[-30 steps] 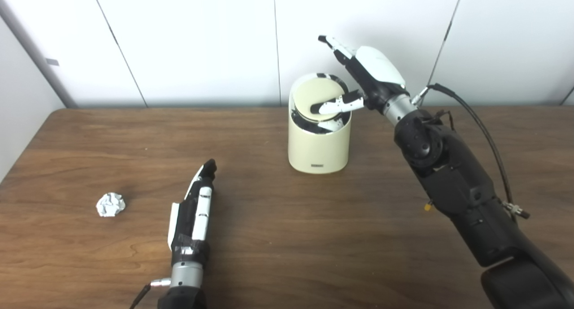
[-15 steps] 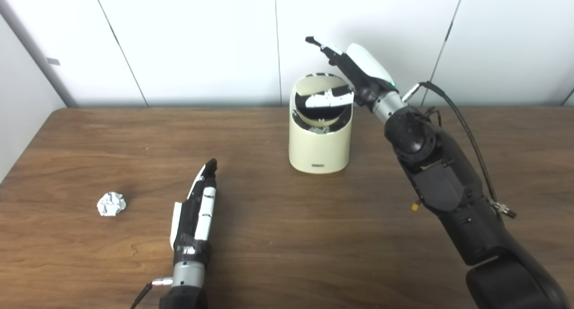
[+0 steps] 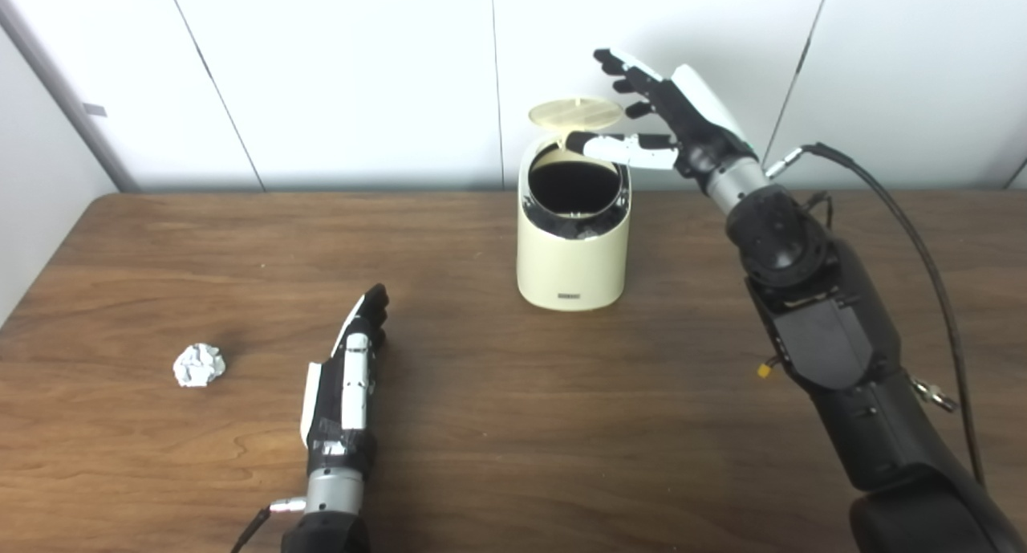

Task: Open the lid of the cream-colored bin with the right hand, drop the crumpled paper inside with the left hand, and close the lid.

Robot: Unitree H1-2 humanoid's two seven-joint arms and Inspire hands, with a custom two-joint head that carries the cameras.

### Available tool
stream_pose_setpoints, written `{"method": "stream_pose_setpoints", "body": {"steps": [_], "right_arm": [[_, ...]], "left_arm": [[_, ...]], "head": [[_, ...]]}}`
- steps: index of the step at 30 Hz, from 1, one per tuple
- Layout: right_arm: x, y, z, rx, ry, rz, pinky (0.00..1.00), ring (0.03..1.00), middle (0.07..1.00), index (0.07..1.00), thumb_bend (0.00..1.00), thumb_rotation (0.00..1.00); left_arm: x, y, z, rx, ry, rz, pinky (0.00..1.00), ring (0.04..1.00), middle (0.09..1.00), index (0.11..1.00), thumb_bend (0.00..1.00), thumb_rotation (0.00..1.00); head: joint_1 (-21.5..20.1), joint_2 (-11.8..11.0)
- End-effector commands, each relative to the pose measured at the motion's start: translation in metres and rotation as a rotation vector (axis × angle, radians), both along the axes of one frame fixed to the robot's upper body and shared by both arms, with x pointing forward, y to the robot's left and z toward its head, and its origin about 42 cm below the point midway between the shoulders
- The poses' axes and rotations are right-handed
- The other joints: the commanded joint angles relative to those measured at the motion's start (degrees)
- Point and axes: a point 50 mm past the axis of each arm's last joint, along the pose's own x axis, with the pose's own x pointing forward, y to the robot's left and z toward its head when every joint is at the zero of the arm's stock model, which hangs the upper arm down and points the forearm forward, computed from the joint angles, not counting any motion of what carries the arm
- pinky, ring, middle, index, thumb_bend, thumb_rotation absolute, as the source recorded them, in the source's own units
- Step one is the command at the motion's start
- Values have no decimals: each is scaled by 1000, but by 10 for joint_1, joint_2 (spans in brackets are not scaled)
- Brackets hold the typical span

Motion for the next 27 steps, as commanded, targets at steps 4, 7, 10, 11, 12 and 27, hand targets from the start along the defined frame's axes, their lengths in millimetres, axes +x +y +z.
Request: {"method": "stream_pose_setpoints", "body": {"steps": [4,7,10,11,12,27], "right_arm": [[-11,-13,29,20,-61,-19,777,894,919,917,611,610],[-18,-19,28,15,-60,-31,758,874,907,906,628,646],[-29,-25,27,3,-52,-35,783,877,906,906,630,637],[-31,-28,26,-3,-48,-37,790,880,908,907,630,637],[-34,-30,24,-10,-46,-38,800,883,911,905,637,639],[-76,-69,-9,165,44,-106,847,891,910,892,602,633]], "left_arm": [[-1,3,-2,2,9,-1,988,970,942,921,307,1000],[0,3,-2,-2,11,-2,988,972,943,924,304,996],[0,3,-2,-6,13,-2,986,970,942,923,312,965],[0,4,-2,-4,13,-3,987,971,943,923,314,959],[0,4,-2,-2,13,-5,990,974,945,924,318,955],[-1,8,1,7,9,-13,996,981,953,938,308,951]], "head": [[0,0],[0,0],[0,0],[0,0],[0,0],[-9,6]]}}
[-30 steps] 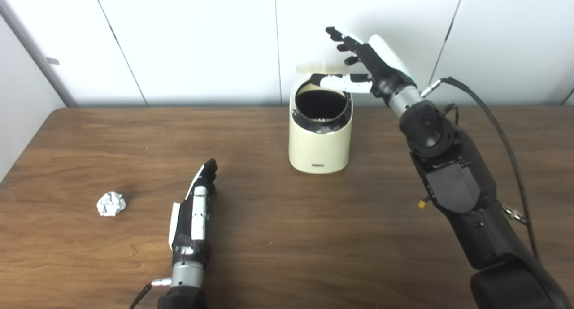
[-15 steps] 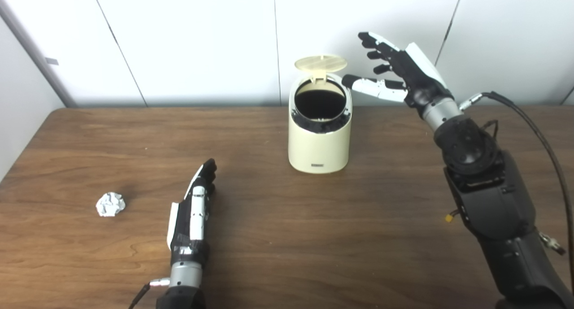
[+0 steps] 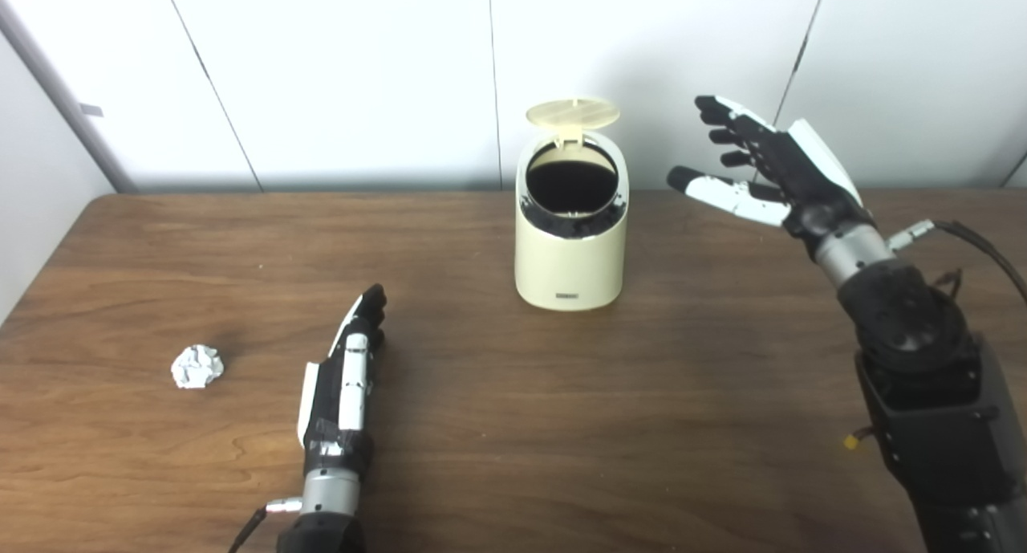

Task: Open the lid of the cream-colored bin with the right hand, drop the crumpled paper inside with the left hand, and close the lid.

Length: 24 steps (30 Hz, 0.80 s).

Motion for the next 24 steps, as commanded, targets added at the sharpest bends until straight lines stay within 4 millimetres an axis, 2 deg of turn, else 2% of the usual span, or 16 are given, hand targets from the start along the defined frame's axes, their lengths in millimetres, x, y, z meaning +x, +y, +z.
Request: {"method": "stream_pose_setpoints", "body": {"steps": [1,4,8,11,14,16,20,24], "right_arm": [[-6,-4,6,59,-55,1,857,896,914,892,602,632],[-13,-12,-12,84,-33,-9,887,916,927,909,587,664],[-20,-20,-32,167,-23,5,869,918,925,908,552,690],[-29,-26,-45,303,14,31,955,958,951,918,532,655],[-39,-30,-55,379,38,31,995,975,968,939,528,719],[-45,-32,-61,391,46,18,990,978,974,946,592,825],[-55,-37,-75,457,52,18,995,989,986,958,631,906],[-60,-41,-93,565,64,19,987,998,999,983,624,983]], "left_arm": [[-1,3,1,1,9,-1,997,981,954,940,308,948],[-1,5,2,7,8,0,999,981,957,944,303,942],[-1,7,2,12,10,-1,997,983,955,941,304,945],[-1,8,3,15,13,0,997,986,959,941,307,952],[-1,9,3,16,11,0,996,986,958,940,315,936],[-1,9,3,17,11,-1,989,983,952,935,316,937],[-1,10,4,14,5,-9,993,983,952,938,322,948],[-2,11,6,14,8,0,1000,990,955,939,328,945]], "head": [[0,1],[-2,3],[-5,5],[-8,7],[-10,8],[-10,8],[-5,12],[-2,14]]}}
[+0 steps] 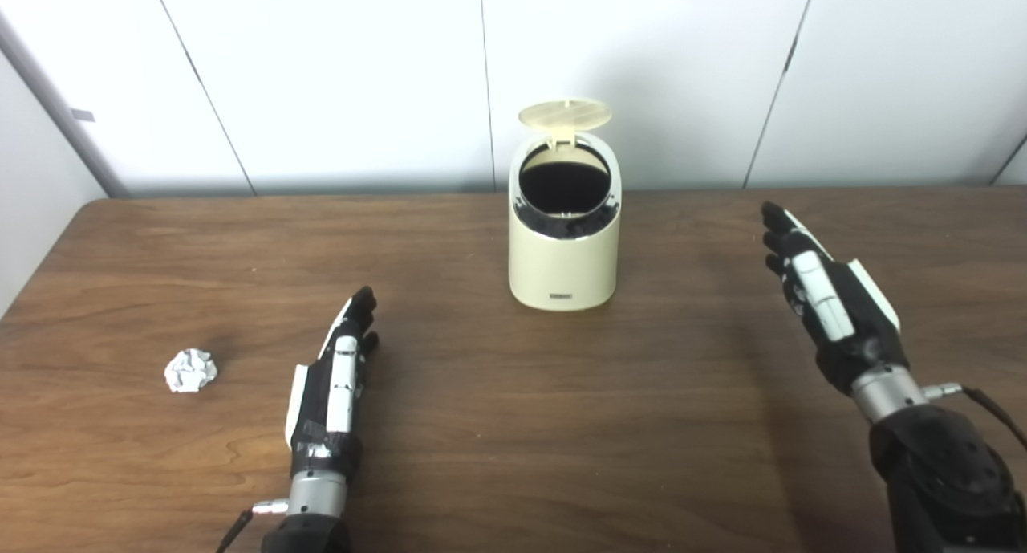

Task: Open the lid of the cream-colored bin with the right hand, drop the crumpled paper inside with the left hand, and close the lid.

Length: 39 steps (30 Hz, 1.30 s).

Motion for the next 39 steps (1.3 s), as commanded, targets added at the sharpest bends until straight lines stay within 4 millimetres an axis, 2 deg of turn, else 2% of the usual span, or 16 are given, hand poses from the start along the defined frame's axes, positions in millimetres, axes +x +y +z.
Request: {"method": "stream_pose_setpoints", "body": {"steps": [1,7,13,22,28,33,39], "right_arm": [[4,1,8,49,-84,10,994,999,1000,991,630,991],[0,-2,-13,80,-65,-7,1000,1000,1000,1000,658,1000],[-4,2,-23,75,-62,-20,1000,1000,1000,1000,613,1000],[-6,7,-32,76,-70,-38,1000,1000,1000,1000,586,1000],[-4,1,-38,73,-79,-40,1000,1000,1000,1000,602,1000],[-5,-8,-43,73,-72,-42,1000,1000,1000,1000,627,1000],[-7,-19,-45,82,-83,-47,1000,1000,1000,1000,586,1000]], "left_arm": [[-1,3,4,9,-12,6,999,989,956,939,326,945],[-3,6,8,21,-18,10,990,977,944,937,306,957],[-1,12,9,18,-24,14,997,984,948,935,301,965],[-2,18,7,22,-32,7,999,993,956,946,298,955],[-1,17,7,16,-26,8,1000,993,957,948,304,954],[-3,14,7,15,-19,7,1000,997,963,953,300,948],[-3,5,5,27,-17,9,998,985,950,935,343,925]], "head": [[0,1],[4,5],[5,5],[12,4],[23,2],[59,1],[117,-4]]}}
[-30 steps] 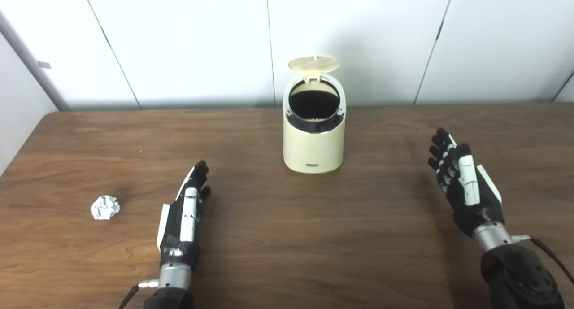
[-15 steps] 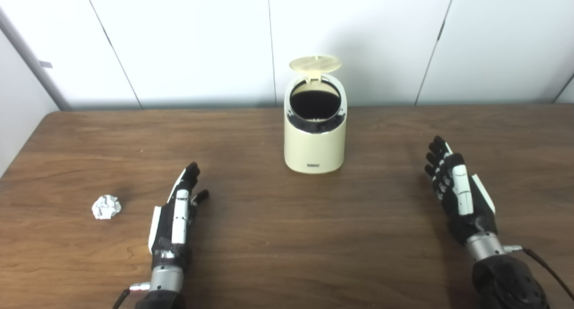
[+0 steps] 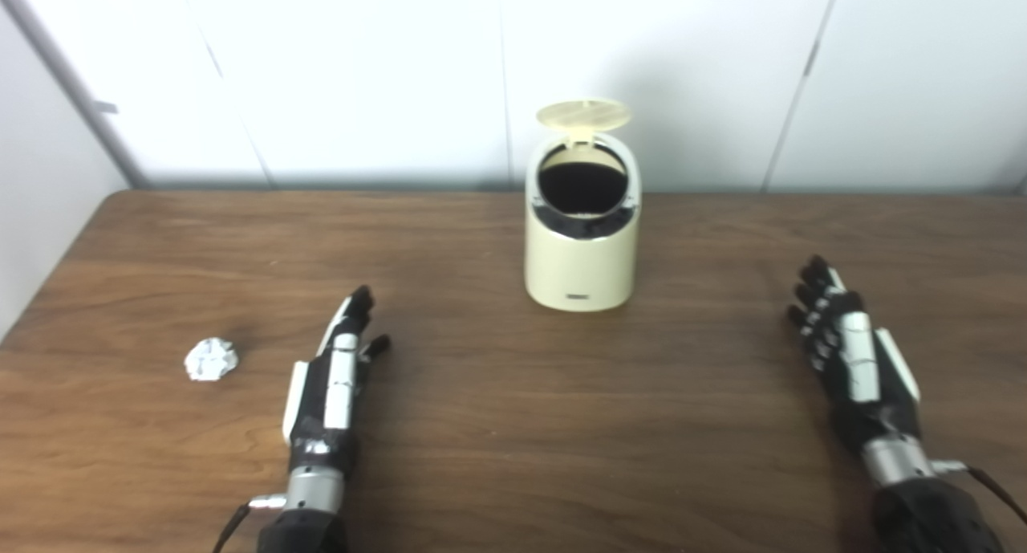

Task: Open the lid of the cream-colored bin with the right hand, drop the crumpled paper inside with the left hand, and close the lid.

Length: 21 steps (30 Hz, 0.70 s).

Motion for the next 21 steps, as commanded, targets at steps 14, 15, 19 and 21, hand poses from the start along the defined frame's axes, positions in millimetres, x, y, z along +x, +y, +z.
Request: {"method": "stream_pose_setpoints", "body": {"steps": [14,15,19,21], "right_arm": [[-6,5,42,27,-77,-18,1000,996,997,977,564,1000],[-7,7,45,30,-77,-19,1000,997,998,978,560,1000],[-9,11,51,38,-72,-25,1000,1000,1000,979,556,1000],[-9,12,53,40,-68,-26,1000,1000,1000,979,553,1000]], "left_arm": [[2,-15,-4,-19,-21,3,991,977,952,929,402,838],[2,-15,-3,-18,-19,6,990,976,951,927,406,825],[3,-15,-2,-15,-22,7,977,972,943,921,436,773],[3,-14,0,-12,-26,5,966,966,936,916,461,754]], "head": [[64,-10],[64,-10],[67,-13],[69,-12]]}}
